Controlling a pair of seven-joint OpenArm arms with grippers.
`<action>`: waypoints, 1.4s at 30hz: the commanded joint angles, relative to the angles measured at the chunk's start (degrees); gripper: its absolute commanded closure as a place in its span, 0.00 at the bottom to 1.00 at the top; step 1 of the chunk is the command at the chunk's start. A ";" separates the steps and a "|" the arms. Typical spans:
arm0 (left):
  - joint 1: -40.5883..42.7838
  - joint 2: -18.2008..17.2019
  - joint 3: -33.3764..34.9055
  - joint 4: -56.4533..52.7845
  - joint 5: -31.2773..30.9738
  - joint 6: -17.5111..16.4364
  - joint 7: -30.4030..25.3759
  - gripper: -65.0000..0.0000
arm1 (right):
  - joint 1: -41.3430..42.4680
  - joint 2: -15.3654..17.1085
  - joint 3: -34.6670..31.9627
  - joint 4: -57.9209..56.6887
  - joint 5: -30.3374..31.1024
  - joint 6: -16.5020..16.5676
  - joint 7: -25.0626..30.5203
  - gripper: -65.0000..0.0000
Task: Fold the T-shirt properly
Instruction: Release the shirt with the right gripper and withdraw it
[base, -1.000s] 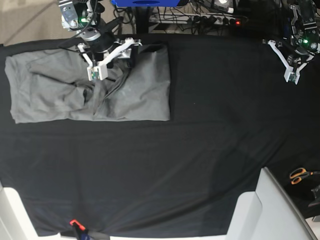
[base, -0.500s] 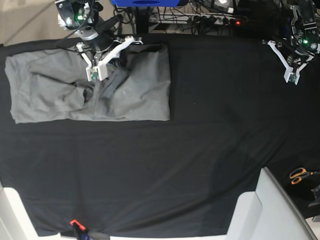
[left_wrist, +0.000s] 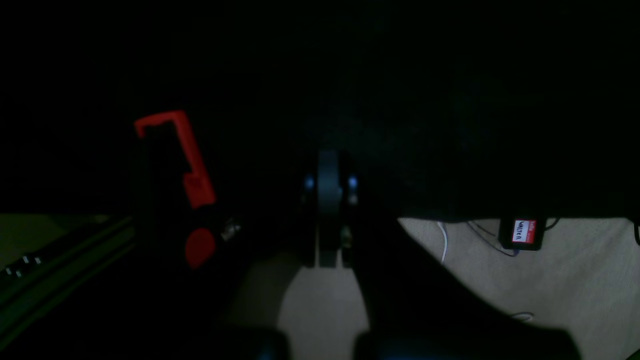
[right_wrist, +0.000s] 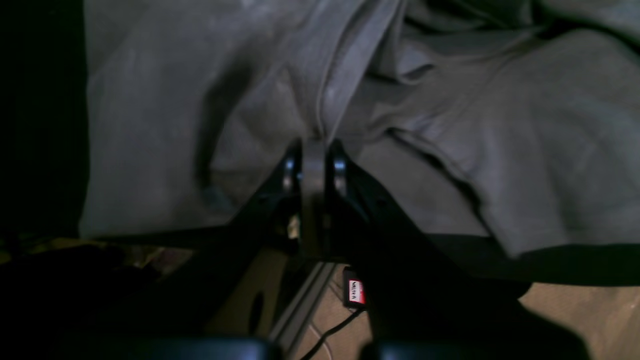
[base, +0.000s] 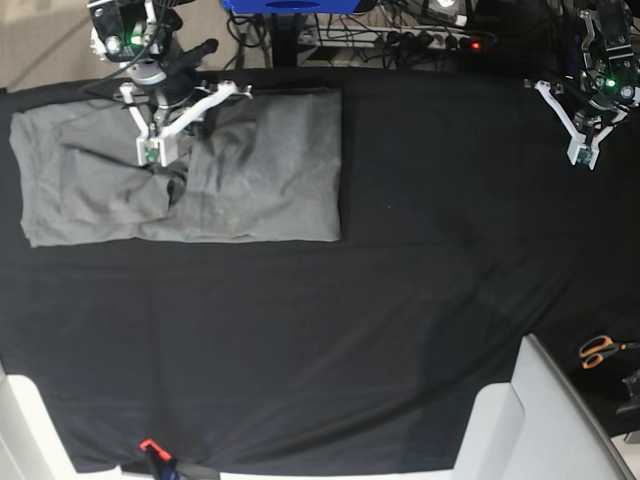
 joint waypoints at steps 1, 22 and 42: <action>-0.21 -1.04 -0.39 0.79 0.03 0.27 -0.59 1.00 | -0.30 -0.05 0.17 1.22 0.23 -0.67 1.00 0.99; -0.12 0.01 1.37 0.79 0.03 0.27 -0.59 1.00 | -0.38 -0.49 0.26 1.04 0.41 -8.93 1.09 0.99; -0.21 0.01 1.98 0.26 0.03 0.27 -0.59 1.00 | -0.03 1.00 -7.39 6.93 0.15 -12.62 1.26 0.67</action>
